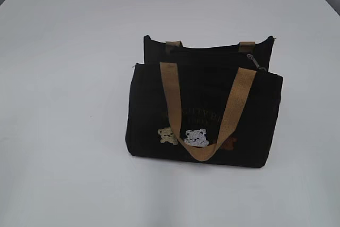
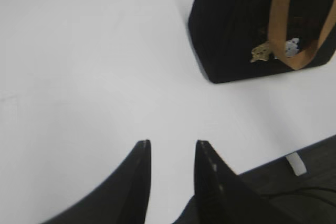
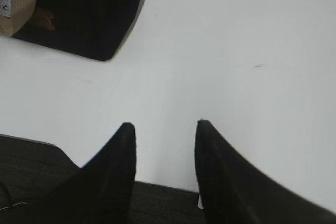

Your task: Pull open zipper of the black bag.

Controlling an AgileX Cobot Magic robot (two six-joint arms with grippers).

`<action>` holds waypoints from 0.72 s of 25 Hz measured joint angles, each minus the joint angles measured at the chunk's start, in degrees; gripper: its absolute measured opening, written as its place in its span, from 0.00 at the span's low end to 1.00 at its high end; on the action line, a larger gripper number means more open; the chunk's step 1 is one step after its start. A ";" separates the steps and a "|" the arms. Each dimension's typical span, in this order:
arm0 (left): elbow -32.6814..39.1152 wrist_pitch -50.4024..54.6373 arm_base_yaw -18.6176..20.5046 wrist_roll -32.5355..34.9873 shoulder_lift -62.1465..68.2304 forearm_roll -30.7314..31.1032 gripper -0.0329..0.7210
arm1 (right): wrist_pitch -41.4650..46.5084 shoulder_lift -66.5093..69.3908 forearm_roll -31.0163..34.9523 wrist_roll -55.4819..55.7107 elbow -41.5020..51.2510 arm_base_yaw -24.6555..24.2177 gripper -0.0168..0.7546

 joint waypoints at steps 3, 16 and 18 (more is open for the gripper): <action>1.82 1.82 0.00 -1.60 -6.21 3.95 0.33 | 0.06 -0.68 -0.04 0.00 0.00 0.00 0.37; 6.26 1.58 0.00 -2.05 -18.90 4.58 0.31 | 0.17 -3.00 -0.07 0.04 0.00 0.00 0.36; 6.26 1.58 0.00 -2.05 -18.90 4.59 0.31 | 0.17 -5.15 -0.07 0.04 0.00 0.00 0.36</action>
